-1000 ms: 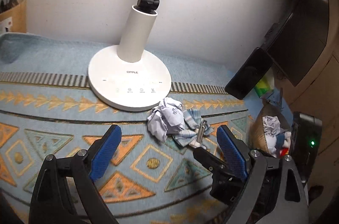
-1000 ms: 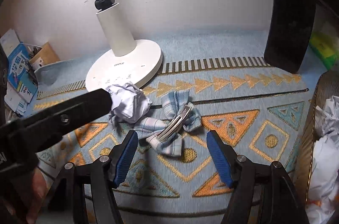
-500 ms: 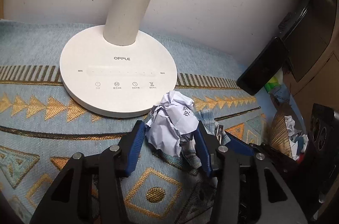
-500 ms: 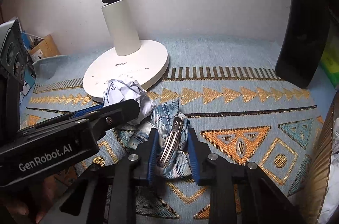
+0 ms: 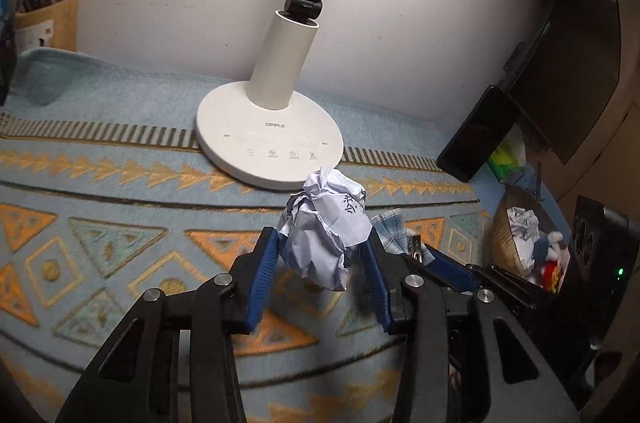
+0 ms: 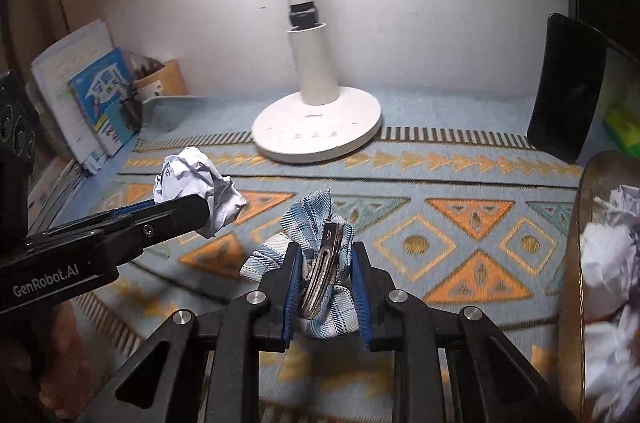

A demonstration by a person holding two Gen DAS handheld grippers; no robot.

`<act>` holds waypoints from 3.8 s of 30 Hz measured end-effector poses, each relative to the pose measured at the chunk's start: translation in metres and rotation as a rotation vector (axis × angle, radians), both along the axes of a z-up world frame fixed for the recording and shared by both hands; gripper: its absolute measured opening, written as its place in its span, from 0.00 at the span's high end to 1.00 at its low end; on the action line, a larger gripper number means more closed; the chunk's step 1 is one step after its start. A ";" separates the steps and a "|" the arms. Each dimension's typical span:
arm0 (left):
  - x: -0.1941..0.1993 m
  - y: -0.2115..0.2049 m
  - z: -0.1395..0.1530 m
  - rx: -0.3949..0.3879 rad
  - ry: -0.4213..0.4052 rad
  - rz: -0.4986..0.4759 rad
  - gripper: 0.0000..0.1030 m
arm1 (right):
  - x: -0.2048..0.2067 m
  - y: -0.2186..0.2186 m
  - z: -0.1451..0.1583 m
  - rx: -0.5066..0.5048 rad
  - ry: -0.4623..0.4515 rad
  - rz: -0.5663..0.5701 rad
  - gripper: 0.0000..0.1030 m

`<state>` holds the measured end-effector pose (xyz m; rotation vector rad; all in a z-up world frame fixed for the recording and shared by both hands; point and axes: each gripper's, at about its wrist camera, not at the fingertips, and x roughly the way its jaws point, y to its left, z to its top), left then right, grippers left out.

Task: Organize objects

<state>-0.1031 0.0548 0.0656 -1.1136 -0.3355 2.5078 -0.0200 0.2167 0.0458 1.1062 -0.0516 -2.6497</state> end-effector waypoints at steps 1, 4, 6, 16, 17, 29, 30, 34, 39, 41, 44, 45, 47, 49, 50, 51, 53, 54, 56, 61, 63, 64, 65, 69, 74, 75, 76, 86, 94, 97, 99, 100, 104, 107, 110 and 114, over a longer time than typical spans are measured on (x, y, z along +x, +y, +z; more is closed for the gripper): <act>0.015 -0.005 0.002 -0.017 0.001 0.008 0.62 | 0.014 -0.001 -0.002 0.002 -0.004 0.006 0.77; 0.060 -0.017 0.001 -0.060 -0.003 0.036 0.62 | 0.047 0.002 -0.012 -0.010 -0.040 0.019 0.77; 0.090 -0.027 -0.004 -0.102 0.005 0.057 0.62 | 0.059 0.003 -0.020 -0.007 -0.048 0.027 0.77; 0.137 -0.026 -0.031 -0.200 0.053 0.093 0.61 | 0.067 0.003 -0.029 -0.035 -0.059 0.078 0.77; 0.139 -0.025 -0.030 -0.196 0.067 0.095 0.61 | 0.065 0.002 -0.031 -0.029 -0.069 0.076 0.76; 0.143 -0.015 -0.034 -0.258 0.073 0.085 0.60 | 0.069 0.001 -0.030 -0.027 -0.075 0.080 0.38; 0.144 -0.016 -0.033 -0.256 0.074 0.085 0.60 | 0.069 0.000 -0.030 -0.020 -0.078 0.084 0.38; 0.144 -0.016 -0.033 -0.252 0.072 0.086 0.60 | 0.067 -0.001 -0.033 -0.021 -0.096 0.093 0.38; 0.144 -0.016 -0.033 -0.251 0.072 0.087 0.59 | 0.066 -0.006 -0.036 -0.005 -0.114 0.114 0.38; 0.144 -0.016 -0.033 -0.251 0.072 0.086 0.59 | 0.066 -0.006 -0.036 0.002 -0.112 0.114 0.38; 0.144 -0.016 -0.033 -0.249 0.072 0.085 0.59 | 0.066 -0.007 -0.036 0.009 -0.110 0.118 0.57; 0.144 -0.016 -0.033 -0.249 0.072 0.085 0.59 | 0.066 -0.008 -0.036 0.016 -0.105 0.117 0.59; 0.144 -0.016 -0.033 -0.249 0.075 0.080 0.59 | 0.067 -0.011 -0.036 0.025 -0.102 0.129 0.66; 0.144 -0.015 -0.033 -0.252 0.076 0.078 0.59 | 0.067 -0.013 -0.036 0.035 -0.099 0.134 0.72; 0.144 -0.014 -0.033 -0.253 0.076 0.077 0.59 | 0.068 -0.013 -0.036 0.038 -0.097 0.134 0.73; 0.144 -0.014 -0.033 -0.254 0.076 0.077 0.59 | 0.068 -0.014 -0.035 0.037 -0.095 0.137 0.74; 0.144 -0.015 -0.032 -0.252 0.077 0.077 0.59 | 0.068 -0.013 -0.035 0.035 -0.089 0.135 0.78; 0.145 -0.015 -0.032 -0.251 0.077 0.077 0.59 | 0.069 -0.013 -0.034 0.034 -0.085 0.134 0.78; 0.145 -0.015 -0.032 -0.250 0.078 0.079 0.59 | 0.069 -0.013 -0.033 0.035 -0.077 0.132 0.80; 0.146 -0.014 -0.032 -0.255 0.082 0.078 0.59 | 0.077 -0.011 -0.024 0.034 -0.014 0.110 0.81; 0.146 -0.013 -0.032 -0.263 0.086 0.083 0.59 | 0.081 -0.008 -0.019 0.022 0.009 0.092 0.81; 0.147 -0.013 -0.031 -0.263 0.091 0.083 0.60 | 0.084 -0.003 -0.015 0.000 0.014 0.086 0.81; 0.147 -0.012 -0.030 -0.262 0.097 0.083 0.60 | 0.087 0.002 -0.009 -0.012 0.024 0.077 0.81; 0.149 -0.002 -0.018 -0.215 0.100 0.060 0.60 | 0.102 0.041 0.038 -0.040 0.124 -0.008 0.81; 0.156 0.047 0.029 -0.183 0.200 -0.035 0.60 | 0.122 0.126 0.099 -0.083 0.251 -0.194 0.81; 0.157 0.060 0.040 -0.170 0.223 -0.062 0.60 | 0.126 0.142 0.106 -0.093 0.260 -0.223 0.81; 0.157 0.073 0.050 -0.154 0.244 -0.093 0.60 | 0.128 0.157 0.112 -0.099 0.264 -0.254 0.81; 0.126 0.195 0.065 -0.014 0.207 -0.317 0.60 | 0.121 0.226 0.091 -0.118 0.164 -0.328 0.79; 0.111 0.231 0.038 -0.110 0.175 -0.324 0.43 | 0.117 0.236 0.073 -0.161 0.122 -0.340 0.55; 0.110 0.223 0.028 -0.109 0.155 -0.317 0.36 | 0.121 0.237 0.074 -0.155 0.127 -0.348 0.55; 0.111 0.218 0.025 -0.100 0.147 -0.316 0.36 | 0.124 0.237 0.076 -0.165 0.137 -0.347 0.55; 0.112 0.216 0.025 -0.098 0.149 -0.316 0.36 | 0.125 0.236 0.078 -0.168 0.144 -0.348 0.55; 0.121 0.202 0.029 -0.089 0.155 -0.326 0.36 | 0.127 0.227 0.085 -0.169 0.154 -0.337 0.55; 0.126 0.190 0.032 -0.090 0.165 -0.309 0.36 | 0.128 0.211 0.090 -0.160 0.158 -0.307 0.55; 0.131 0.174 0.036 -0.099 0.183 -0.280 0.36 | 0.128 0.189 0.097 -0.144 0.169 -0.266 0.55; 0.142 0.134 0.045 -0.080 0.206 -0.212 0.36 | 0.124 0.150 0.105 -0.134 0.179 -0.190 0.55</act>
